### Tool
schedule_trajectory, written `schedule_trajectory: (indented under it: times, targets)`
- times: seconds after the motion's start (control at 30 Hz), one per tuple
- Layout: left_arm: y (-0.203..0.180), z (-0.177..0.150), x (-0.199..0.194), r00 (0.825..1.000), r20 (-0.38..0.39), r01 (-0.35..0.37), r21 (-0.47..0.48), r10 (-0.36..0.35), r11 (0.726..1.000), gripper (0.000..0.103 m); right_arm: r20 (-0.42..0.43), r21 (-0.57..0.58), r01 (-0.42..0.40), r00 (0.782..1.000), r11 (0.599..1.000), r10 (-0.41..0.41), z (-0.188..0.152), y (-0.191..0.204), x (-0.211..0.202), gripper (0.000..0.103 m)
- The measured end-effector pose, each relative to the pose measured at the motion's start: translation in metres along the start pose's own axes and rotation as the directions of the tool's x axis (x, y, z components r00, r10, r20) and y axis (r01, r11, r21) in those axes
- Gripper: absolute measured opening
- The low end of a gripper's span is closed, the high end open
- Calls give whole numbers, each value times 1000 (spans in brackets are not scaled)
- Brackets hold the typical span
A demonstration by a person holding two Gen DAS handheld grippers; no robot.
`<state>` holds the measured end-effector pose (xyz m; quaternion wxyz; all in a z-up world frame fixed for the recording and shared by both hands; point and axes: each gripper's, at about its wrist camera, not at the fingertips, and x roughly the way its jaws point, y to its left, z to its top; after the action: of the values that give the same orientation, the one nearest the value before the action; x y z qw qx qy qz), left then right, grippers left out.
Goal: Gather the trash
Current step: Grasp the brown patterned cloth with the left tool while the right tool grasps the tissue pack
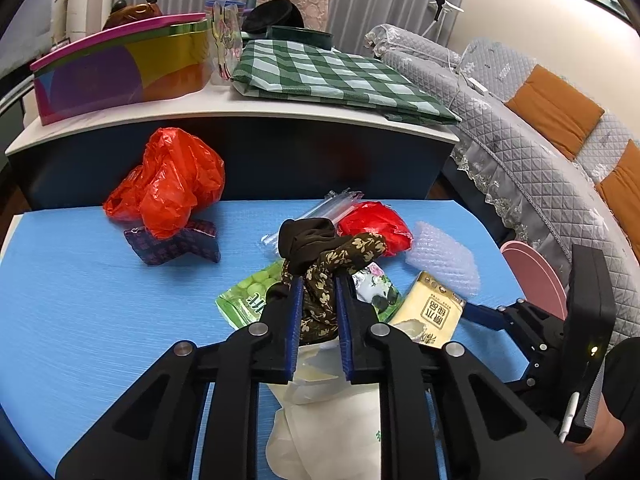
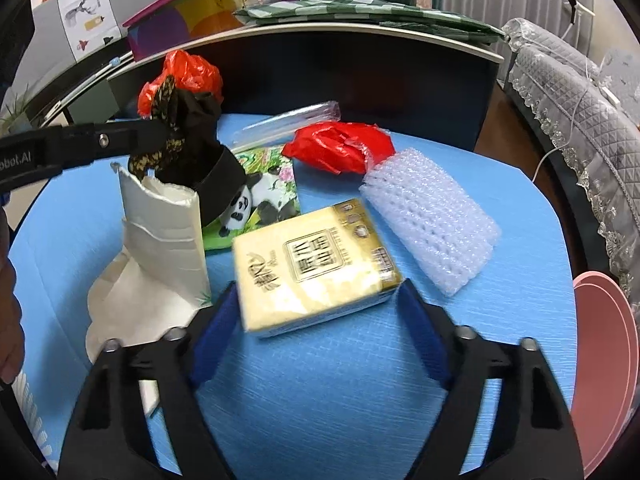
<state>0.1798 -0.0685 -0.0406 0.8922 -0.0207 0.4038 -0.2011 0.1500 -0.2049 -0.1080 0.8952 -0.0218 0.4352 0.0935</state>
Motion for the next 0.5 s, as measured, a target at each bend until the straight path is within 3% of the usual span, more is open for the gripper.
schedule_trajectory:
  times: [0.5]
  targets:
    - [-6,1,-17,998,53,-20,32,18,999,13,99,66,45,994,997,-52,-2,-12,-34,73]
